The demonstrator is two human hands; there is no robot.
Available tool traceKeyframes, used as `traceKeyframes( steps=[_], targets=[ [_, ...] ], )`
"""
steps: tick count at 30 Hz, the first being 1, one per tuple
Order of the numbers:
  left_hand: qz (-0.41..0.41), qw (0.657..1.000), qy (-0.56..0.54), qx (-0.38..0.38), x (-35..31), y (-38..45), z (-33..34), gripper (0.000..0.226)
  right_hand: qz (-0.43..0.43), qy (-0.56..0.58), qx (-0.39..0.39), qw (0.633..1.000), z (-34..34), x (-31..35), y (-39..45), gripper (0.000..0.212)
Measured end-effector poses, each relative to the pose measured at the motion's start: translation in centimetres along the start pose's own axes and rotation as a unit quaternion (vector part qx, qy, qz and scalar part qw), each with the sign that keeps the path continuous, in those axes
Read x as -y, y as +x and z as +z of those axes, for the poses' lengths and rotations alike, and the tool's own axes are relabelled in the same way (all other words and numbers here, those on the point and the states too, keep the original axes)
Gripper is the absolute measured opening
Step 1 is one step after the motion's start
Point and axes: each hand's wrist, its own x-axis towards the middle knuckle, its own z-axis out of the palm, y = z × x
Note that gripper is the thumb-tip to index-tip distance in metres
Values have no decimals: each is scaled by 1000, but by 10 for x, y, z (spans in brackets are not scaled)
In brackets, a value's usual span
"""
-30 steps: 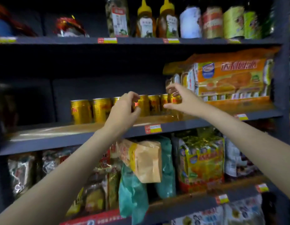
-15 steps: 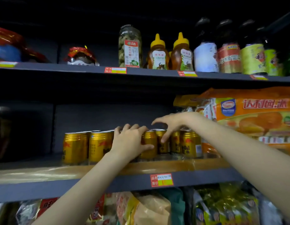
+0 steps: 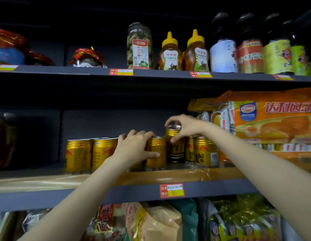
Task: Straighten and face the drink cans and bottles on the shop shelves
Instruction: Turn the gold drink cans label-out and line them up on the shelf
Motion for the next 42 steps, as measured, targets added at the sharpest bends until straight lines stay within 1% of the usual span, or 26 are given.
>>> traceKeyframes(
  steps=[2,4,6,8,9,11,13,15,17,18,19,20,22,23,26,28,30,31,32,34,35,37,39,40,41,42],
  targets=[
    [5,1000,3,-11,1,-3,0,60,-6,87,-78,993,-14,5,-19,56],
    [8,1000,6,-15,1,-6,1,61,12,192,-127,973,-24,12,-41,51],
    [13,999,-9,-30,1,-8,0,60,36,292,-133,946,-31,17,-60,47],
    [30,992,-81,-97,1,-13,-5,58,48,380,-114,917,-33,22,-77,48],
    [50,979,-141,-138,-2,-18,-8,58,49,417,-107,901,-32,26,-84,49],
    [100,943,-273,-163,-14,-34,-17,68,40,465,-101,879,-31,38,-93,50],
    [114,909,-385,-111,-29,-51,-25,85,27,497,-101,861,-30,53,-97,48],
    [69,854,-512,-65,-35,-58,-27,89,14,517,-98,850,-28,69,-99,46],
    [2,781,-622,-60,-31,-61,-29,77,-1,525,-102,845,-25,83,-98,45],
    [-15,758,-648,-73,-28,-63,-30,70,-7,523,-107,846,-22,89,-98,44],
    [-15,757,-645,-102,-24,-66,-30,64,-9,514,-110,850,-20,93,-98,44],
    [-5,770,-622,-144,-19,-69,-30,61,-6,500,-107,859,-17,95,-99,44],
    [27,797,-563,-219,-6,-74,-33,63,21,481,-72,874,-11,96,-101,44],
    [47,809,-536,-235,0,-75,-37,66,41,497,-52,865,-9,97,-103,43],
    [115,851,-460,-226,12,-77,-44,73,75,620,-60,779,-2,107,-104,30],
    [147,861,-439,-209,11,-80,-47,75,84,648,-87,752,2,112,-103,28],
    [133,851,-461,-212,9,-83,-48,75,81,671,-96,731,7,116,-103,36],
    [100,837,-495,-210,8,-84,-48,74,76,689,-100,714,8,117,-103,41],
    [62,815,-543,-195,6,-85,-50,70,71,707,-107,696,9,117,-103,43],
    [21,747,-650,-137,0,-88,-51,60,64,722,-130,677,10,118,-103,38],
    [17,717,-689,-108,-4,-88,-51,58,62,718,-141,679,11,118,-103,34],
    [9,686,-723,-82,-9,-85,-53,59,50,709,-152,687,13,117,-102,32],
    [-5,687,-719,-103,-8,-81,-54,63,27,697,-151,701,15,116,-103,30],
    [-7,702,-701,-125,-5,-79,-55,66,25,686,-142,713,16,115,-105,29],
    [6,733,-662,-156,-2,-78,-56,67,35,679,-123,723,17,114,-107,30],
    [35,778,-599,-186,2,-78,-59,68,54,681,-96,724,18,114,-109,31]
  ],
)
